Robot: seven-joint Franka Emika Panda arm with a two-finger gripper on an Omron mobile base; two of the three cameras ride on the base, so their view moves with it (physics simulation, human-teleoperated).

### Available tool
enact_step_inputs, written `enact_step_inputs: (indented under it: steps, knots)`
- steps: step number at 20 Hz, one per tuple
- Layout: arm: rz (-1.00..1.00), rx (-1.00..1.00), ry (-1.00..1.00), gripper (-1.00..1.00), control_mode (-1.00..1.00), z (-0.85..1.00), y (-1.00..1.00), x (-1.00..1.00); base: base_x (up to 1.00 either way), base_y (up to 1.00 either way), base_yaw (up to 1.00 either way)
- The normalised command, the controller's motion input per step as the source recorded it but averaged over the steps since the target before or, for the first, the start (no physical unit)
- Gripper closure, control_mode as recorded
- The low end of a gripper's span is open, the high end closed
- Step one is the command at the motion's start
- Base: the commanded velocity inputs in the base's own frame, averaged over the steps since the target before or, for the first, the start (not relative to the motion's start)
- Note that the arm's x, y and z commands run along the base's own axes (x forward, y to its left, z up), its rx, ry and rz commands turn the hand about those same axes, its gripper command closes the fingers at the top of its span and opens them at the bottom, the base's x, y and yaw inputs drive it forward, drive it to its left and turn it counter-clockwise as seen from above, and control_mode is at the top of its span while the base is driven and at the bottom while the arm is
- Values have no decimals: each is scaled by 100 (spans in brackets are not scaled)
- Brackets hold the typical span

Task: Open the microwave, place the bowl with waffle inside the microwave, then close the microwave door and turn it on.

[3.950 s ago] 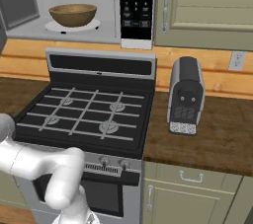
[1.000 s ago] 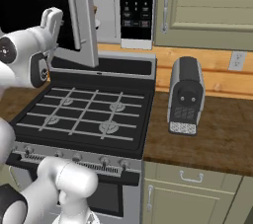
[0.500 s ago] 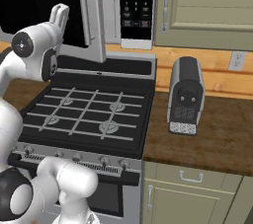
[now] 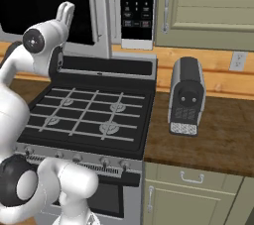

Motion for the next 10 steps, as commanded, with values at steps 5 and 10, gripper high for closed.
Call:
enact_step_inputs:
  steps: [5,10]
  knots:
    - [0,0,0,-100,-100,0,0,27,0,0,0]
    - [0,0,0,-100,-100,0,0,20,0,0,0]
